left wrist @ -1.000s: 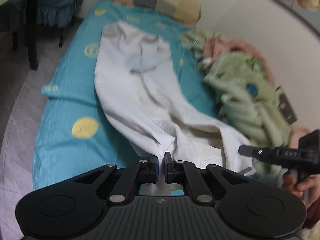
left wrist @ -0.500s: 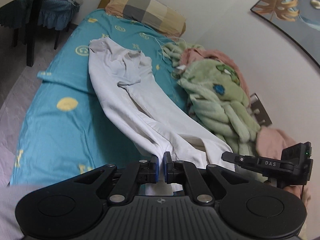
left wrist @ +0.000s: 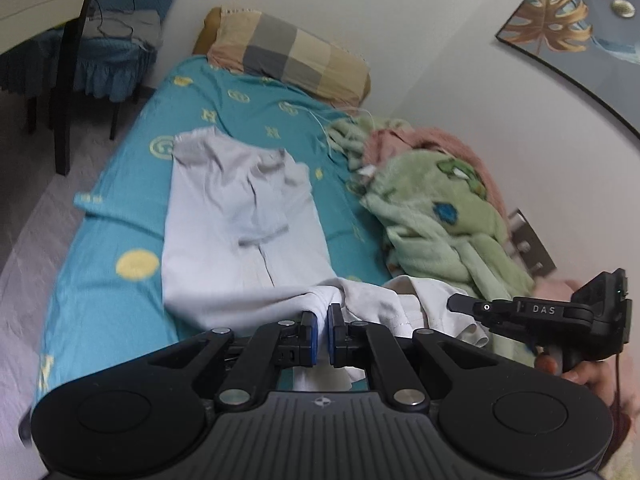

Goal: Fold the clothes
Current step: 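Fold the hem with both grippers up toward the collar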

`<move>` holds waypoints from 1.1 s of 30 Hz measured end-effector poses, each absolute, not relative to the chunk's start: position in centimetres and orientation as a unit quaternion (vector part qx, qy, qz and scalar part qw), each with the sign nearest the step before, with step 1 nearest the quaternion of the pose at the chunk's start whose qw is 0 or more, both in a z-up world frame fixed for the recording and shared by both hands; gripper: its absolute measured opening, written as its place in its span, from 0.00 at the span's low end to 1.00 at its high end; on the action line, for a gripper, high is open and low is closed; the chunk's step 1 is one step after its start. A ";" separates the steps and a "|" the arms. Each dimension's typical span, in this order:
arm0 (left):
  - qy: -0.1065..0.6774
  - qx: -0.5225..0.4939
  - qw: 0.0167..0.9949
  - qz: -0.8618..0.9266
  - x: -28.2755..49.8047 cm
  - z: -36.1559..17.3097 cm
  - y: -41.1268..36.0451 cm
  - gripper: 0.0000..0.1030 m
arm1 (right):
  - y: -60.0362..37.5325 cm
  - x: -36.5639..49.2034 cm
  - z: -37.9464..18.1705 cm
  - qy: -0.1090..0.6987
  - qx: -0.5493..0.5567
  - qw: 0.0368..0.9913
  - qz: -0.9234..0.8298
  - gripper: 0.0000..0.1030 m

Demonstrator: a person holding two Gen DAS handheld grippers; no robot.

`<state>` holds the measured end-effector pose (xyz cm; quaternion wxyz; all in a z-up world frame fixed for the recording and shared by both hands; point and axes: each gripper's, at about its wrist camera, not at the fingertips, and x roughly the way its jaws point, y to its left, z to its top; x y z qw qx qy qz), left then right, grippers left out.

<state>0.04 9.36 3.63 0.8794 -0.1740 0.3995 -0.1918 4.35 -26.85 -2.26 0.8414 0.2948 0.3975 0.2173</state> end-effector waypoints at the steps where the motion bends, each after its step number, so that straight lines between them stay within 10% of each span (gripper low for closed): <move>1: 0.396 -0.172 0.883 -0.185 1.5 3.6 9.3 0.05 | -26.5 5.9 -2.3 0.398 0.293 0.843 0.213 0.09; 17: 0.407 -0.145 0.894 -0.117 24.0 -9.1 9.7 0.06 | -22.4 28.0 -12.5 0.436 0.259 0.851 0.134 0.09; 29: 0.431 -0.094 0.892 -0.098 27.0 -15.4 8.3 0.08 | -20.2 32.2 -17.8 0.469 0.196 0.855 0.101 0.11; 33: 0.410 -0.079 0.904 -0.087 25.3 -13.4 7.5 0.29 | -19.6 31.3 -16.8 0.460 0.173 0.865 0.106 0.12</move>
